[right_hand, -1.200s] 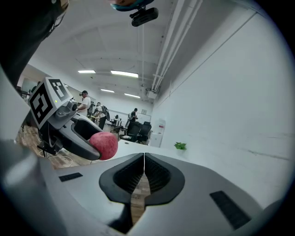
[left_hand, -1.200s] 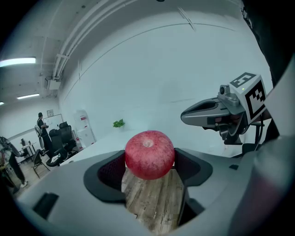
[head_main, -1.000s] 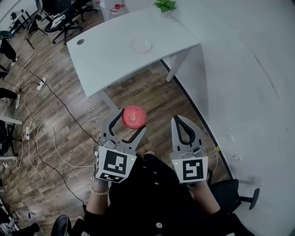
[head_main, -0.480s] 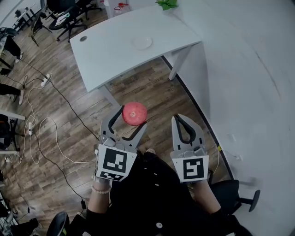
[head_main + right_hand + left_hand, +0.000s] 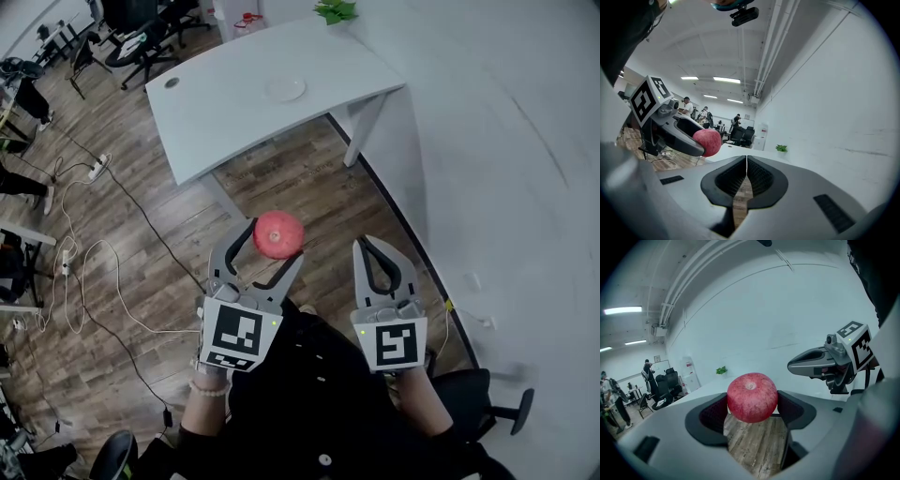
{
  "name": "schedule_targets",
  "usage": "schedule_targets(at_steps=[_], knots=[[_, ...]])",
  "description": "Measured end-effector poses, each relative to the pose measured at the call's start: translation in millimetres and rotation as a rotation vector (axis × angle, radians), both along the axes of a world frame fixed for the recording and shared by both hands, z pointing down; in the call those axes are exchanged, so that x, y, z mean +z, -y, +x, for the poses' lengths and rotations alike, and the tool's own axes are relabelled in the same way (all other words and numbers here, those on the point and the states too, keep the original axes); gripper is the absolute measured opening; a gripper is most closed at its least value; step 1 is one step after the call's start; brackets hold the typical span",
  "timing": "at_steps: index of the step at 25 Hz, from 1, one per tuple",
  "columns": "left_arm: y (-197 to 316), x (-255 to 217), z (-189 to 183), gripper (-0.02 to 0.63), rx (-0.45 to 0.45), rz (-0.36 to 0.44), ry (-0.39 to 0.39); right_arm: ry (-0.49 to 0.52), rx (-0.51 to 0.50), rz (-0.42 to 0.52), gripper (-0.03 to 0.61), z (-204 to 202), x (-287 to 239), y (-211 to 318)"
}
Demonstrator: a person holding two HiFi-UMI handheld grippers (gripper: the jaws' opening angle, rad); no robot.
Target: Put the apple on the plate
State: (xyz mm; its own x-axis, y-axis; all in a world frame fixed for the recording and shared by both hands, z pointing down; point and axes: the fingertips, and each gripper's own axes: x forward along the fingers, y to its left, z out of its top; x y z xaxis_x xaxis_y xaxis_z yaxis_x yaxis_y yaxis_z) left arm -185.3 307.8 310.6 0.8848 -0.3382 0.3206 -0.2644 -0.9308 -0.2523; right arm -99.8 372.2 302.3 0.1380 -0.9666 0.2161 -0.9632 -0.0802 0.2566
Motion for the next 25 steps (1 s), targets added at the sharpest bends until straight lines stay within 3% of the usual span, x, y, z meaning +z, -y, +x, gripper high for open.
schedule_targets(at_steps=[25], knots=[[23.9, 12.7, 18.2, 0.344, 0.016, 0.007, 0.001, -0.013, -0.012, -0.004, 0.043, 11.7, 10.8, 30.1]])
